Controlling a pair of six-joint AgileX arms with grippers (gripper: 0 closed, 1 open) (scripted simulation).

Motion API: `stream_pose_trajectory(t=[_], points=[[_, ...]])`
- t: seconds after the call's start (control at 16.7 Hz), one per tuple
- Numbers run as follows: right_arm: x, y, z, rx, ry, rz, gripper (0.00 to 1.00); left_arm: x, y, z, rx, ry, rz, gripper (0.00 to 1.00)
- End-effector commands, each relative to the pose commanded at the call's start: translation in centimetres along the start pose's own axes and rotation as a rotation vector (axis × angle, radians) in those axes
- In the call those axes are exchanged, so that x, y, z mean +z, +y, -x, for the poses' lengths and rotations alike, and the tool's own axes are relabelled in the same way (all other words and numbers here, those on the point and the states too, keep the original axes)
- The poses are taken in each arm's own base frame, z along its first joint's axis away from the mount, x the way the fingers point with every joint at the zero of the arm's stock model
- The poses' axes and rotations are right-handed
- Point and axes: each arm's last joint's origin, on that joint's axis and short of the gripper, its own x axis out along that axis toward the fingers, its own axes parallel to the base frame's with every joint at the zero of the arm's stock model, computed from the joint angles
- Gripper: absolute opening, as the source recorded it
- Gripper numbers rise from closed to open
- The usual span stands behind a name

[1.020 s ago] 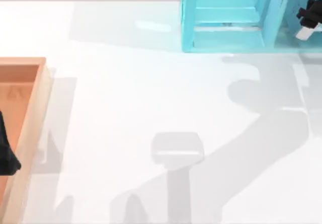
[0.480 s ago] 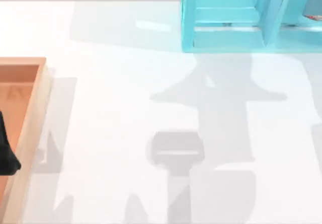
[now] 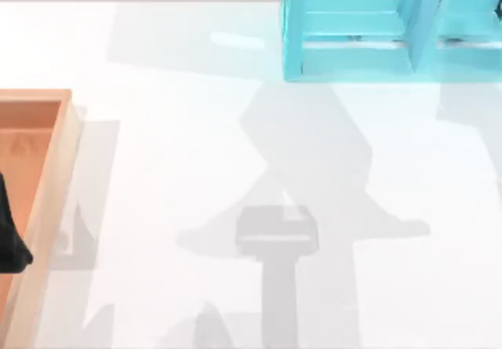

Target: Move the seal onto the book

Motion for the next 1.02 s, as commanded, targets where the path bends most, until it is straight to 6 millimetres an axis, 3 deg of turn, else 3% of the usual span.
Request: stream_pose_trajectory(t=[0.36, 0.54, 0.78, 1.02], points=[[-0.2, 0.1, 0.1, 0.001, 0.007, -0.001, 0.0, 0.0, 0.0, 0.0, 0.0, 0.0, 0.0, 1.0], [-0.2, 1.6, -0.6, 0.024, -0.006, 0.072, 0.0, 0.0, 0.0, 0.0, 0.0, 0.0, 0.0, 1.0], [-1.6, 6.6, -2.6, 0.091, -0.016, 0.306, 0.0, 0.0, 0.0, 0.0, 0.0, 0.0, 0.0, 1.0], [-6.2, 13.5, -4.3, 0.165, 0.021, 0.638, 0.0, 0.0, 0.0, 0.0, 0.0, 0.0, 0.0, 1.0]])
